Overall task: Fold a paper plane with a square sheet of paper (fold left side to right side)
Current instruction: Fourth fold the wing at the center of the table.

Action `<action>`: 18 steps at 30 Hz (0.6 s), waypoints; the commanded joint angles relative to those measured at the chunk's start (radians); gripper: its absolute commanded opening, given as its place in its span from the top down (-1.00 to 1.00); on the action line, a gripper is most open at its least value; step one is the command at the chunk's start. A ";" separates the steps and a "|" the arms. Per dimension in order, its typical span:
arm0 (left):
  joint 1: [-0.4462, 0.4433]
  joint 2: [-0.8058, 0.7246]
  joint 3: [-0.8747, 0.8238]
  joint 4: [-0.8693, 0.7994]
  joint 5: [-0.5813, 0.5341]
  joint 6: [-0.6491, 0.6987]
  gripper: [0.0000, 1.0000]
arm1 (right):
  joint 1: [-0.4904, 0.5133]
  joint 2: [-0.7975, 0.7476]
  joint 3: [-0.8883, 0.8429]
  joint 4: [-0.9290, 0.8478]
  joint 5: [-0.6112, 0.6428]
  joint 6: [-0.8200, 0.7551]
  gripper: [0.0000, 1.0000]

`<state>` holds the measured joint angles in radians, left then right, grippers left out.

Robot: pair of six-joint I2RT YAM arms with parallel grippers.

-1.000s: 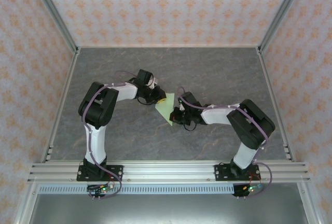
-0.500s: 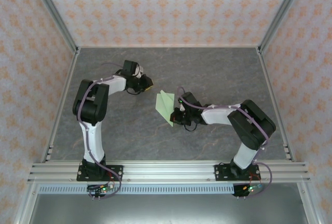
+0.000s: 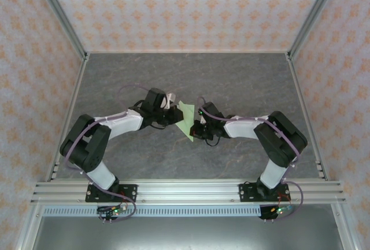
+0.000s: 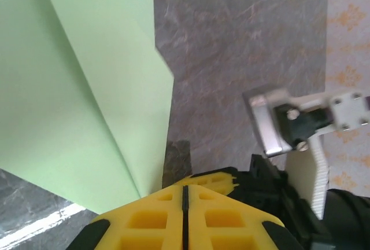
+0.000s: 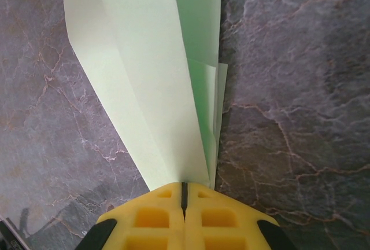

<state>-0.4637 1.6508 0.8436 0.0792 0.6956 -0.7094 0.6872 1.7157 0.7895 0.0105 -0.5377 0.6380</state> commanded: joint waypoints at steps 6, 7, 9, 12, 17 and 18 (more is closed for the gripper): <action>-0.031 0.103 -0.012 0.164 0.049 -0.070 0.90 | 0.005 0.053 -0.035 -0.224 0.064 -0.019 0.89; -0.037 0.111 -0.008 0.166 0.050 -0.071 0.90 | 0.005 0.053 -0.035 -0.226 0.065 -0.021 0.89; -0.048 0.126 0.002 0.167 0.048 -0.073 0.91 | 0.005 0.052 -0.032 -0.228 0.066 -0.023 0.88; -0.065 0.146 0.024 0.154 0.044 -0.070 0.92 | 0.005 0.054 -0.031 -0.231 0.066 -0.024 0.89; -0.075 0.175 0.036 0.140 0.018 -0.080 0.93 | 0.005 0.056 -0.028 -0.232 0.064 -0.026 0.89; -0.074 0.180 0.038 0.142 0.016 -0.083 0.93 | 0.005 0.058 -0.029 -0.233 0.064 -0.029 0.88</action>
<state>-0.5362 1.8153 0.8520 0.2035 0.7250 -0.7811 0.6872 1.7157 0.7990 -0.0151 -0.5377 0.6296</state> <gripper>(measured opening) 0.060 0.066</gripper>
